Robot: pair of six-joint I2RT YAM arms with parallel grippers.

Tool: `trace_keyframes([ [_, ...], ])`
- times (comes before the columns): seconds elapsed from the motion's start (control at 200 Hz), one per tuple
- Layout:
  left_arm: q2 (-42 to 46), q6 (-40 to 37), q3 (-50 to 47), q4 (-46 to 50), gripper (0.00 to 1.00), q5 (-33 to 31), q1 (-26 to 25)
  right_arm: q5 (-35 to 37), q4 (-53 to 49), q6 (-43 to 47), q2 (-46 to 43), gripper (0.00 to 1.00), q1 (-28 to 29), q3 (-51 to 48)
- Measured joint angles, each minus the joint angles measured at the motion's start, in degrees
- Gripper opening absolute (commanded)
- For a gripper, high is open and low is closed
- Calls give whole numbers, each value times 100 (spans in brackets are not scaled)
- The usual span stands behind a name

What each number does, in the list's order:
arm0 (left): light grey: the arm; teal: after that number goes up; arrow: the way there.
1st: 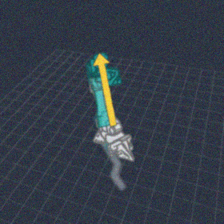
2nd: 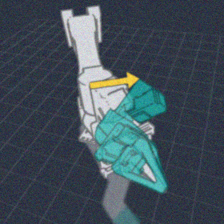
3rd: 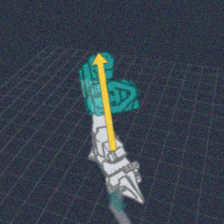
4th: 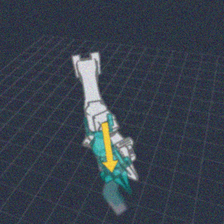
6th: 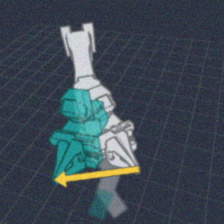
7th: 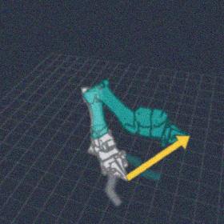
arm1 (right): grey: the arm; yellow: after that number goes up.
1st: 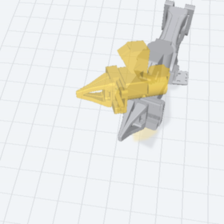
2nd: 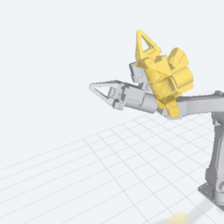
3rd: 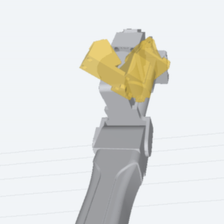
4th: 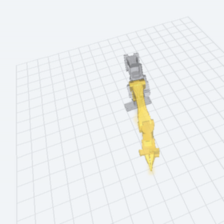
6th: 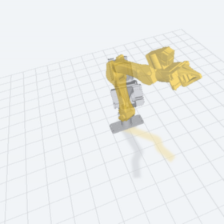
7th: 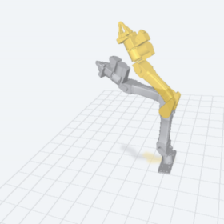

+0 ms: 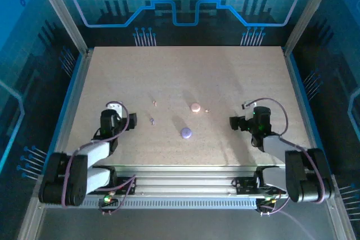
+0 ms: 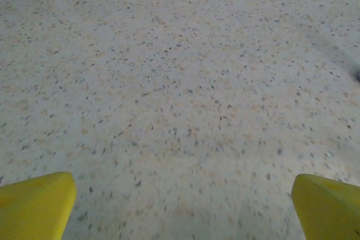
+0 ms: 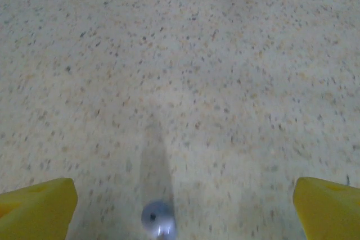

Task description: Insert the wireless bluetooth earbuds into the charging case

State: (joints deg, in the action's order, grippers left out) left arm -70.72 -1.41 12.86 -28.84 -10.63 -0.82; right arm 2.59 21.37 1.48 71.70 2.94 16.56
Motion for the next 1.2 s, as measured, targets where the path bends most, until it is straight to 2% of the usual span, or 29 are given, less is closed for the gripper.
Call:
trace_keyframes([
  [0.18, -1016, 0, 317, -793, 99, -103, -26, 2, 634, 0, 817, 100, 0, 376],
  [0.41, -1589, 2, 566, -1519, 99, -199, -59, 2, 1213, -2, 1257, 100, 0, 608],
  [0.855, -1720, 136, 662, -2162, 99, -310, -96, 0, 1749, -22, 1351, 100, 0, 750],
  [1.111, -1742, 146, 697, -2306, 99, -334, -114, 9, 1801, -42, 1355, 100, 0, 763],
  [1.201, -1733, 149, 697, -2354, 99, -352, -125, 90, 1539, -90, 1320, 100, 0, 927],
])
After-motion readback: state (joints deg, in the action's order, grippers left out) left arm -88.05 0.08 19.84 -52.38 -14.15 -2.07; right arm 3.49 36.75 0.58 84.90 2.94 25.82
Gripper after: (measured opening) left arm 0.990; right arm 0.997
